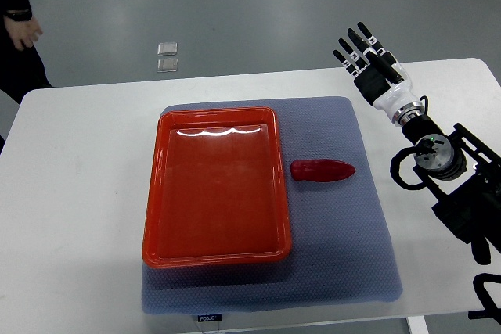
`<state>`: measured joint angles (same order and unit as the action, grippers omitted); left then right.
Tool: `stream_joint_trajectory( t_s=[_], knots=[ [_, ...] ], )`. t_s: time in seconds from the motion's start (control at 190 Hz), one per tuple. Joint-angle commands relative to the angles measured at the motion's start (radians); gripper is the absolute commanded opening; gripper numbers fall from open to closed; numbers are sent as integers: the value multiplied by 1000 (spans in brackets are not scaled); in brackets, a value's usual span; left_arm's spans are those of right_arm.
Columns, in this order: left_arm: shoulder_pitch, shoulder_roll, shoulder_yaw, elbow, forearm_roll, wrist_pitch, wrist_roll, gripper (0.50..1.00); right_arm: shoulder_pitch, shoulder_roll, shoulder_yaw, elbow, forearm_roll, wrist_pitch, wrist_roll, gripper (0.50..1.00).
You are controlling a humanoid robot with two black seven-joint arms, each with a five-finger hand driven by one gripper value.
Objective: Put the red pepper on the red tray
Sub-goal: 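Move the right hand from its raised pose toward the red pepper, then lower the right hand onto the red pepper and close fingers around it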
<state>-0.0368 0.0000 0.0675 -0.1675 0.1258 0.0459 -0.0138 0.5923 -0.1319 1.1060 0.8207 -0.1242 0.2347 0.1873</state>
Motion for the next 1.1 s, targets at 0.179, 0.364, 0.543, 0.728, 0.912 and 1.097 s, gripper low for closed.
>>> stream_joint_trajectory(
  t_s=[0.179,0.364,0.543,0.728,0.912,1.097],
  knots=[
    [0,0,-2,3,-2,0,0,1000,6,0,-14,0,-2,-1,0,913],
    [-2,0,-2,-6,-2,0,-6,1000,47,-9,-44,0,-46,-1,-12,913],
    [-2,0,0,-7,-2,0,-9,1000,133,-80,-190,2,-255,12,-17,913],
    [-2,0,3,-7,0,0,-11,1000,271,-215,-474,86,-488,14,-71,913],
    [-3,0,5,-7,2,-1,-9,1000,489,-374,-897,221,-549,18,-117,911],
    [-5,0,5,-20,3,-1,-8,1000,616,-482,-1129,417,-566,-1,-183,911]
  ],
)
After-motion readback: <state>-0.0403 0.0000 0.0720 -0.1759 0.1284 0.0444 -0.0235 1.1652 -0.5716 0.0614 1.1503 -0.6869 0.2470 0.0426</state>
